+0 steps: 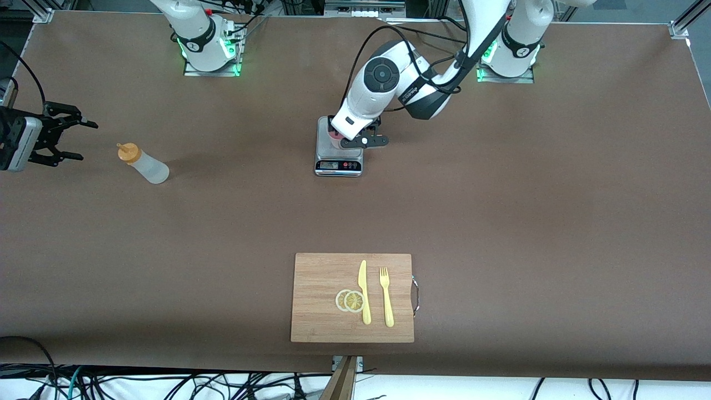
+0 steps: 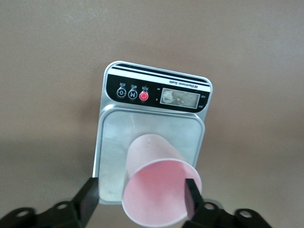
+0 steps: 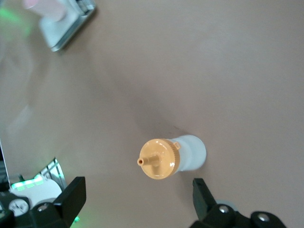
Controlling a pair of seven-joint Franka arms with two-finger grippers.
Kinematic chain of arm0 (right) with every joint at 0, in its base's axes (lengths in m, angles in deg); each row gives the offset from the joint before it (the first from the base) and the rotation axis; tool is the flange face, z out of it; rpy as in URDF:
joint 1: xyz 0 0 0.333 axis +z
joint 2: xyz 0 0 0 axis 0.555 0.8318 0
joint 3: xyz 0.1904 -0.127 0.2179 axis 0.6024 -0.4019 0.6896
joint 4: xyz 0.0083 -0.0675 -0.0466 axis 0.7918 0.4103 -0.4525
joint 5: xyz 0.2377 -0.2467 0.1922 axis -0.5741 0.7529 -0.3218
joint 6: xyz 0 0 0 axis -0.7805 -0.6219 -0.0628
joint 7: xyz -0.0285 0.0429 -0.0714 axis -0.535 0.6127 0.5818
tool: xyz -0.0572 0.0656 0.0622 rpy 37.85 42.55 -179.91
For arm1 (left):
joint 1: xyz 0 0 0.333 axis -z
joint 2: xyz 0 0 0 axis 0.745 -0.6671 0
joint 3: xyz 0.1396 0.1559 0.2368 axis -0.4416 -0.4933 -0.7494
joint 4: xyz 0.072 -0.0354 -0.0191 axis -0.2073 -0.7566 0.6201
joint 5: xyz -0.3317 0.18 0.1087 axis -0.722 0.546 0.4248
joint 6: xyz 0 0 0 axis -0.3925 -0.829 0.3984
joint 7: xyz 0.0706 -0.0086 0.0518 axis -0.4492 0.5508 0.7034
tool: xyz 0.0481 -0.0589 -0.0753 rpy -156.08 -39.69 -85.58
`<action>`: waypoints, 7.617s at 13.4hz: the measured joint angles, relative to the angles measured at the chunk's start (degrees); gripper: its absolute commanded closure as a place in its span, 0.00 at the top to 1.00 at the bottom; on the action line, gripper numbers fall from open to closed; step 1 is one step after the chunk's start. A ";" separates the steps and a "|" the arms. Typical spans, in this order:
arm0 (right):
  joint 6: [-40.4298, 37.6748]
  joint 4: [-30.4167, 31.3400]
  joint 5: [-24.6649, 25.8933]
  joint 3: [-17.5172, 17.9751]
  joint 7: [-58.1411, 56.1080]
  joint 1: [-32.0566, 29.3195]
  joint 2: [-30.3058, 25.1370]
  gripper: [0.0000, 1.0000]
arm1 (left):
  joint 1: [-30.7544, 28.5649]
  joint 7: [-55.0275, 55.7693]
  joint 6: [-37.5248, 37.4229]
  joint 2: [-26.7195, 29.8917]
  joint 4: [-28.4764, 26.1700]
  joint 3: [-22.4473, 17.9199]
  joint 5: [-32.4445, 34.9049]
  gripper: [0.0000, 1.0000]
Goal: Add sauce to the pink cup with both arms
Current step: 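Release the cup on the scale while the right gripper grasps the bottle, then lift the orange-capped bottle with the right gripper toward the scale, then tilt the bottle nozzle over the pink cup with the right gripper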
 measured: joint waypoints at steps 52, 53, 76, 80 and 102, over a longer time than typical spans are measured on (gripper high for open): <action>-21.38 -20.06 -22.59 5.93 -39.94 -5.91 36.83 0.03 | -23.56 -51.65 -49.14 16.69 23.63 -28.19 4.21 1.00; -21.32 -20.43 -21.84 5.97 -36.34 -4.05 34.99 0.03 | -23.57 -51.65 -49.14 16.68 23.63 -28.19 4.21 1.00; -5.08 -20.08 22.15 33.81 31.40 28.77 16.57 0.05 | -23.56 -51.66 -49.14 16.53 23.65 -28.13 4.21 1.00; -5.11 -18.97 26.11 35.17 37.51 31.87 16.60 0.05 | -23.56 -51.66 -49.14 16.52 23.66 -28.13 4.21 1.00; -5.25 -16.45 34.91 35.42 50.26 41.30 19.36 0.05 | -23.56 -51.66 -49.14 16.21 23.66 -28.12 4.21 1.00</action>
